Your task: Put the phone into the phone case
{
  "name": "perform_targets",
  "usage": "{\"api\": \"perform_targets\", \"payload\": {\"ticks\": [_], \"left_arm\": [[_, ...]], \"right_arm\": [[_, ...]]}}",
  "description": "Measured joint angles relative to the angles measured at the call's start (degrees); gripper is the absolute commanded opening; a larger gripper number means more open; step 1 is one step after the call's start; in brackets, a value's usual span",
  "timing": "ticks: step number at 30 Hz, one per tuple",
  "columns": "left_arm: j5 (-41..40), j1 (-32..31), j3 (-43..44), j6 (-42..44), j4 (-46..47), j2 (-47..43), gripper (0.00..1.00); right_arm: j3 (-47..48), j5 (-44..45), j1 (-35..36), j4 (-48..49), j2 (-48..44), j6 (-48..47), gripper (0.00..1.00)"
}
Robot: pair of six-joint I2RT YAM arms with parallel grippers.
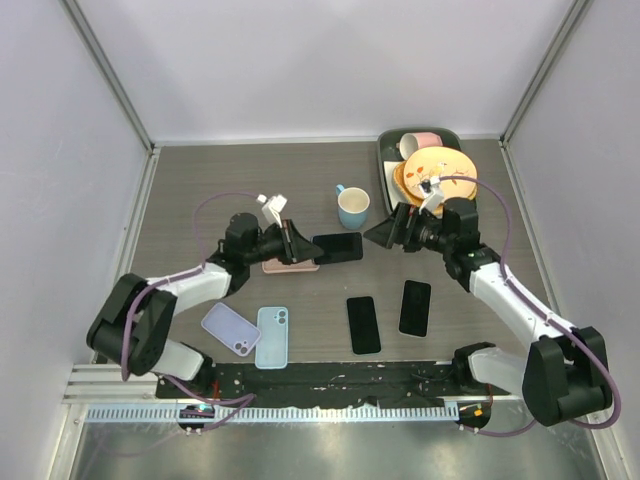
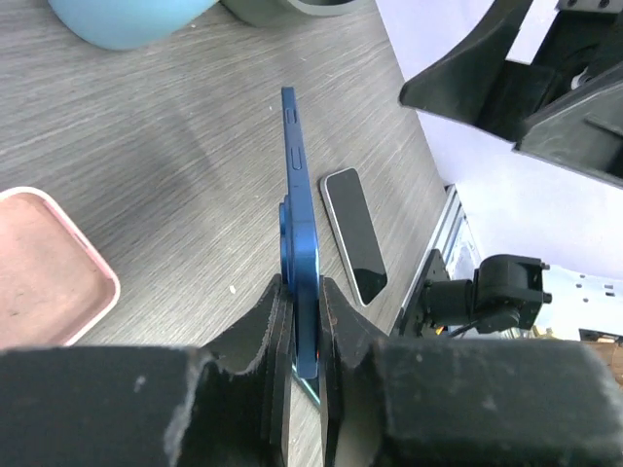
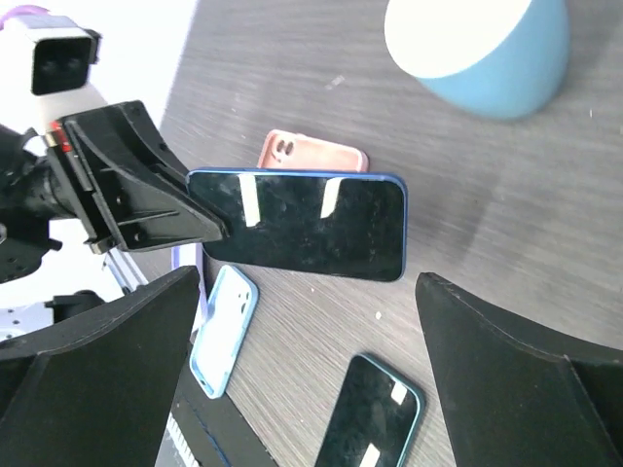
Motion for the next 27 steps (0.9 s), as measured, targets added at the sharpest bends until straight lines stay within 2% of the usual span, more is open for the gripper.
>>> {"api": "perform_targets", "payload": {"ticks": [6,11,19,27], "left_arm": [[7.5,4.28,2.86,5.07,-12.22,-8.09,0.0],[12.92,6.56,3.54,5.81,-15.3,-15.39,0.0],[17.64,7.15,3.58,2.64,-12.72,-18.91,0.0],[19.28,7.17,3.41,-2.78,-4.66,-18.91,0.0]], "right_arm": [[0.61,-8.24,-3.06,6.86,-2.91,3.04,0.98],[0.55,-14.29,-3.1,13.55,-3.56,6.6,0.95],[0.2,-18.86,-2.67,14.82,-3.37,7.41,0.87],[-3.89,-20.06,2.4,18.45,-2.43,11.21,0.71]]}}
